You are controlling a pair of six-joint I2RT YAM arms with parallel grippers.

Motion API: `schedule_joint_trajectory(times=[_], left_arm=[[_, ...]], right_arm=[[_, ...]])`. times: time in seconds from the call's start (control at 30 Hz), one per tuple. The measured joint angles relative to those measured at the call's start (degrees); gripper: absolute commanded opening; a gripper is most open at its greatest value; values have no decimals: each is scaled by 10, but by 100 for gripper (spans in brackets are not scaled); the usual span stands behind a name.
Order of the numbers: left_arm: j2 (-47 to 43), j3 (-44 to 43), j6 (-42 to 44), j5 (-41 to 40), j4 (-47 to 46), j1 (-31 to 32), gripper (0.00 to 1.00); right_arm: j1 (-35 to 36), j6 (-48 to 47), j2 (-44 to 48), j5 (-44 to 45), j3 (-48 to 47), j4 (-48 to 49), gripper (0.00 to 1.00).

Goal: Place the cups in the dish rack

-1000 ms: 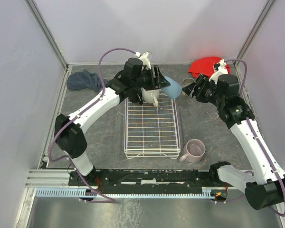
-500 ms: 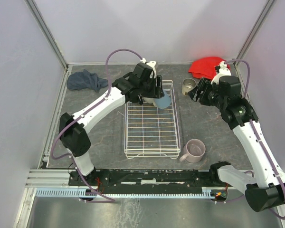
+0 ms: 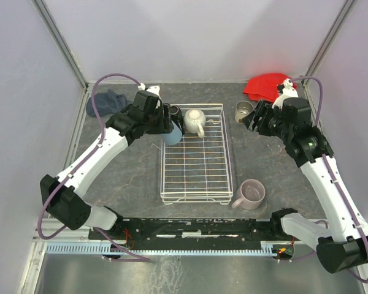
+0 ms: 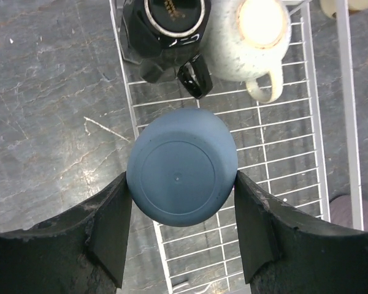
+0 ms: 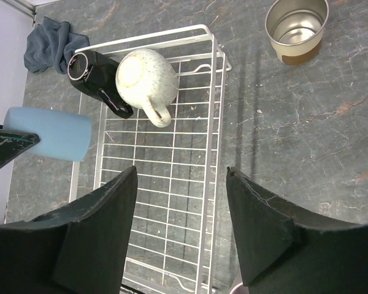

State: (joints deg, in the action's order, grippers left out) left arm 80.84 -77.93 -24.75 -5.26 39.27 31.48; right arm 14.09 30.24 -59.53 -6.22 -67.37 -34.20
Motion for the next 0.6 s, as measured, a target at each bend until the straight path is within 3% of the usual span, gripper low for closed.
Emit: schedule_joint_trajectory(times=[0.6], left_arm=[[53, 15, 47, -33, -3, 19, 3]], right_arm=[[0, 5, -8, -12, 0, 8, 67]])
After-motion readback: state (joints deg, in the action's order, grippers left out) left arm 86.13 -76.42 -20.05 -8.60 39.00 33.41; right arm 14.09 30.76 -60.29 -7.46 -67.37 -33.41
